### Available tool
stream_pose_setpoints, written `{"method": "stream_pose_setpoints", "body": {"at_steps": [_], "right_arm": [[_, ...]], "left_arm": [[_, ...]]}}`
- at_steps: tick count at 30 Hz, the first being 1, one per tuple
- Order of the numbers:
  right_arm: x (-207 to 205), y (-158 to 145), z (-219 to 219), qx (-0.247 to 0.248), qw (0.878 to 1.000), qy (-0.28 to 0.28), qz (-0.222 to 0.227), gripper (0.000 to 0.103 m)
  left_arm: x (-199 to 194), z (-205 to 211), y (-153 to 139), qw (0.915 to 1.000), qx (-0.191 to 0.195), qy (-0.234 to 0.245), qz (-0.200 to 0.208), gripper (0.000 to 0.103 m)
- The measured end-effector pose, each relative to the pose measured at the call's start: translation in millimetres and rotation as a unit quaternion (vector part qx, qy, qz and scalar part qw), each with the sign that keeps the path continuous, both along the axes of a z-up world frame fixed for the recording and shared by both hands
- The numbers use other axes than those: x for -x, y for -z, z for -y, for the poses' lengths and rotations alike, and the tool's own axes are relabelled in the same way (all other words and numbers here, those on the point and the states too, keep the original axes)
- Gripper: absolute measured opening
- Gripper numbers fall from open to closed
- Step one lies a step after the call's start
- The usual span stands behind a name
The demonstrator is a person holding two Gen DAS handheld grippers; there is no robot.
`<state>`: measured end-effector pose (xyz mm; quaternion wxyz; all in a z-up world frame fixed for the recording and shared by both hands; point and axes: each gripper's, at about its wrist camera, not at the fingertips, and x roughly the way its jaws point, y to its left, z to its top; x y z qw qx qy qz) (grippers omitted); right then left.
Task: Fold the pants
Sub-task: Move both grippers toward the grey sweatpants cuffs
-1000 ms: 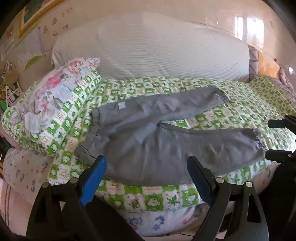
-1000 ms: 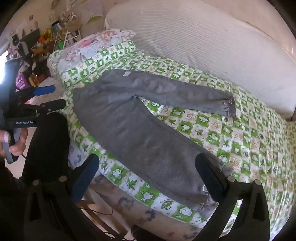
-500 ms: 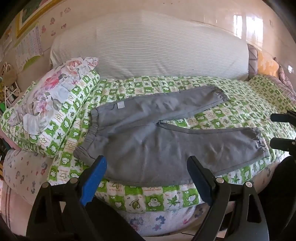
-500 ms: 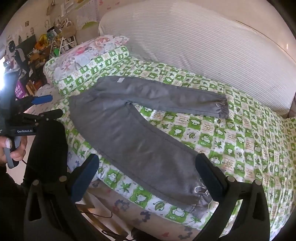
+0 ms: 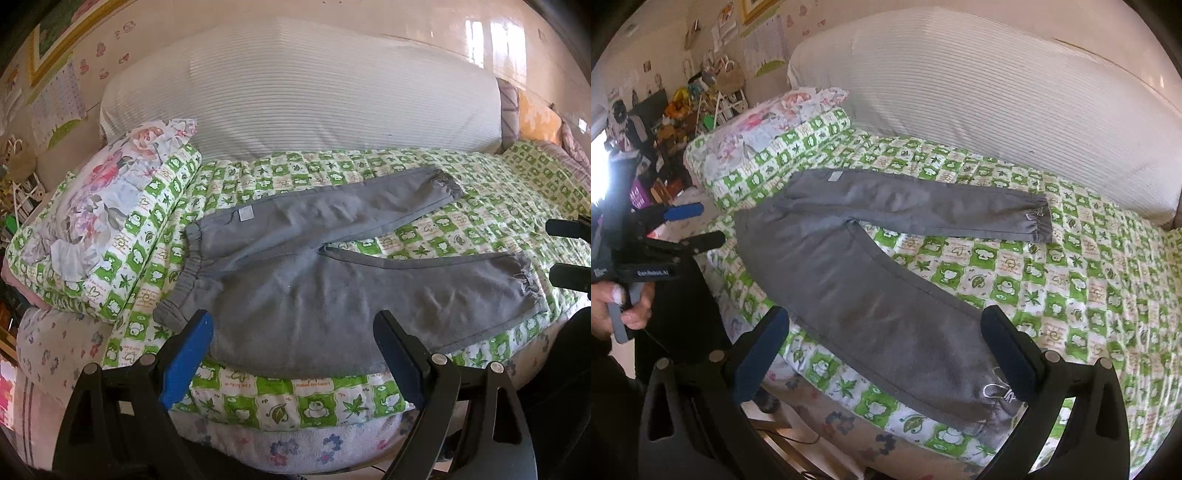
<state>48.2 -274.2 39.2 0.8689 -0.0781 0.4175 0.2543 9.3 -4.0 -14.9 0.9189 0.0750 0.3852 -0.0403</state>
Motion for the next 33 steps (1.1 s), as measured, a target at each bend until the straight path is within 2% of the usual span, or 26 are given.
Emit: {"method": "stream_pose_setpoints", "body": {"at_steps": [4,10,15,22,33], "right_arm": [[-5.8,5.7,0.5,-0.007,1.0,0.013,-0.01,0.103],[-18.3,11.7,-0.1,-0.015,1.0,-0.003,-0.024,0.103],[-31.9,14.2,3.4,-0.013,0.998,0.006,-0.054,0.103],[-33.4,7.4,11.2,-0.04,0.998,0.029,-0.049,0.103],[-30.9,4.7,0.2,-0.029,0.998,0.045,-0.041,0.103]], "left_arm": [[-10.8,-1.5,5.8,1.0,0.003,-0.003,-0.007,0.089],[-19.2,2.7,9.0,0.9995,0.004,-0.025,-0.018,0.089],[-24.6,9.8,7.5,0.999,0.025,-0.032,-0.018,0.089],[-35.6,17.3,12.8,0.9996,0.018,-0.008,-0.021,0.089],[-43.5,12.7,10.6,0.9991,0.036,0.004,-0.022,0.089]]}}
